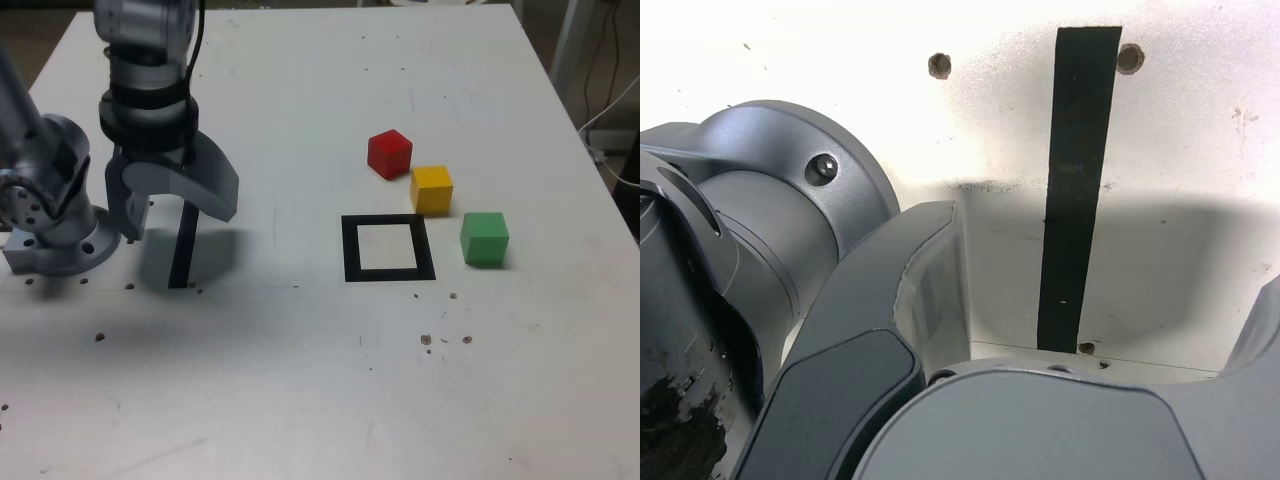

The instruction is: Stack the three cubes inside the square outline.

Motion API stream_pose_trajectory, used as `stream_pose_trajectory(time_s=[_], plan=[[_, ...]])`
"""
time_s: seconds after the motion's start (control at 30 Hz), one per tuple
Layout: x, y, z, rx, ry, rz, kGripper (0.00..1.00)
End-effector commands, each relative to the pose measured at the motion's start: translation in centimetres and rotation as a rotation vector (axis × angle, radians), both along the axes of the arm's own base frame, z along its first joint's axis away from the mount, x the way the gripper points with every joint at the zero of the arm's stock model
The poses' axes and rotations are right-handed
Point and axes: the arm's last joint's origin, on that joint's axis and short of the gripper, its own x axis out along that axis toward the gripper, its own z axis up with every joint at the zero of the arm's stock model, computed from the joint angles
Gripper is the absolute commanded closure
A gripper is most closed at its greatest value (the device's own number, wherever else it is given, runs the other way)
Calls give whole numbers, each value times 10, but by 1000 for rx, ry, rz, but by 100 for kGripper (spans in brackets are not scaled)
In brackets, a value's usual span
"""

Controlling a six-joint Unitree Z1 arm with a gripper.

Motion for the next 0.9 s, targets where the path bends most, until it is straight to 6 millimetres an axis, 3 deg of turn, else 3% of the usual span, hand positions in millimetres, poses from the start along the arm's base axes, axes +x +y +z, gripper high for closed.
stream_pose_trajectory(time_s=[0.0,0.57,0.87], plan=[[-1,0,0,-1,-3,4,0],[2,-1,2,-10,-11,9,0],[42,6,39,12,-90,74,0]])
